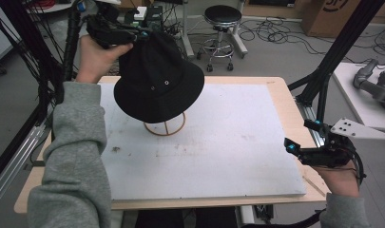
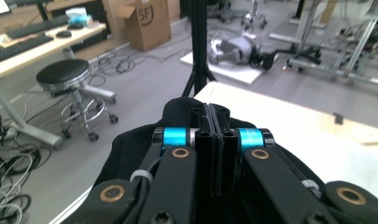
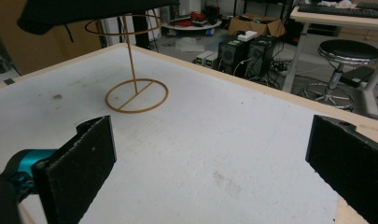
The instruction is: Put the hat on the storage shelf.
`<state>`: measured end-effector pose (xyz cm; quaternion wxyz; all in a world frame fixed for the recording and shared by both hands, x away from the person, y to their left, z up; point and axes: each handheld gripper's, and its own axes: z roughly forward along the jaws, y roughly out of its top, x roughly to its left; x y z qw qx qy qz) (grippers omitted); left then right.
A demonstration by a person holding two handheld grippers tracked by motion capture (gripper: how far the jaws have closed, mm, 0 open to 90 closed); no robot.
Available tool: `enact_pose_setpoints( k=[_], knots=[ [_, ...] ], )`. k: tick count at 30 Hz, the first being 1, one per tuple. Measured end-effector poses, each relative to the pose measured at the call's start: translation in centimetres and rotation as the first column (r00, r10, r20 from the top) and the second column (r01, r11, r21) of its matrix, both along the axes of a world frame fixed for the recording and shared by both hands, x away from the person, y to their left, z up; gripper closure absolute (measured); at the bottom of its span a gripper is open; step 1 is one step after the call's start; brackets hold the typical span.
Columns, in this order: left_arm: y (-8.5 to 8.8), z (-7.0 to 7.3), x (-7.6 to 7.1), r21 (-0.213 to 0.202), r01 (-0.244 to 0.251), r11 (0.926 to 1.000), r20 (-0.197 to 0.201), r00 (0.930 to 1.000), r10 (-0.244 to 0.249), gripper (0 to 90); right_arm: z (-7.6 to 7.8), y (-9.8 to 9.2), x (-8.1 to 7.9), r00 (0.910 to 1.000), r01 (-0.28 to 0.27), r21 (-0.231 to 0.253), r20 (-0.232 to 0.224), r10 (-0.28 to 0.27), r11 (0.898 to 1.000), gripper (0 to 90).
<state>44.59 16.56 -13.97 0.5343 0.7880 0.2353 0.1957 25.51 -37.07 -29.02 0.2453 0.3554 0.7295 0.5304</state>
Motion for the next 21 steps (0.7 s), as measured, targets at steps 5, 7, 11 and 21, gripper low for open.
enact_pose_setpoints(
  k=[5, 7, 11, 21],
  knots=[
    [-1.6, -1.7, 1.4, 0.058, 0.005, 0.9983, -0.034, 0.9994, -0.003, 88.8, -0.2, 0.8, 0.1, 0.9999, -0.013, -0.003, -0.006, 0.013, 1.000, 1.2],
    [-2.2, -2.3, 1.8, 0.075, 0.009, 0.9972, -0.045, 0.9990, -0.006, 88.8, -0.2, 1.0, 0.1, 0.9998, -0.020, -0.006, -0.008, 0.020, 1.000, 1.2],
    [-3.2, -3.3, 2.2, 0.108, 0.024, 0.9938, -0.063, 0.9979, -0.018, 88.7, -0.4, 1.5, 0.3, 0.9991, -0.038, -0.016, -0.018, 0.037, 0.999, 1.2],
    [-3.1, -5.2, 2.6, 0.100, 0.029, 0.9946, -0.090, 0.9957, -0.020, 88.4, -0.9, 1.4, 0.6, 0.9988, -0.037, -0.014, -0.033, 0.036, 0.999, 1.2]
  ],
)
